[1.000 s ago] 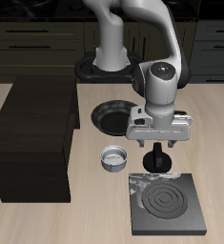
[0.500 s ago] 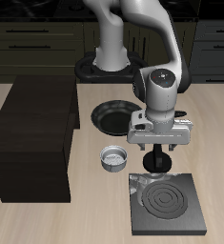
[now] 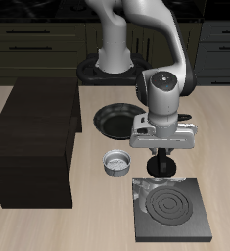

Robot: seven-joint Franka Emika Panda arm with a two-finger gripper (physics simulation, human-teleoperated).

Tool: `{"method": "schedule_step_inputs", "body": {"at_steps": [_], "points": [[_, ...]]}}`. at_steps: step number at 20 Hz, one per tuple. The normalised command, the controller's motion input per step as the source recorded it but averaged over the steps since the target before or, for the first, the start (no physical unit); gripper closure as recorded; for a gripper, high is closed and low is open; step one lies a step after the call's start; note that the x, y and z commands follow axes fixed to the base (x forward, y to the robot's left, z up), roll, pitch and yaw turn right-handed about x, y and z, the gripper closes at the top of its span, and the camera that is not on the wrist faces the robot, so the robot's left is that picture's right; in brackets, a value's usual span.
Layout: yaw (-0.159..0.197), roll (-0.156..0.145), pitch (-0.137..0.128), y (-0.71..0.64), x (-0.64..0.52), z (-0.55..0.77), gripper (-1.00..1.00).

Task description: Turn on the stove

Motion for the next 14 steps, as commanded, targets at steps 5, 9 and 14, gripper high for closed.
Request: {"method": "schedule_step_inputs", "body": {"at_steps": [5,9,14], "points": [[0.002,0.006,-0.013,-0.06,0.02,0.06,1.0],[0.006,0.002,-0.013,-0.09,0.03,0.07,1.0],[0.012,0.0,-0.015,-0.1,0.04,0.09,1.0]]}}
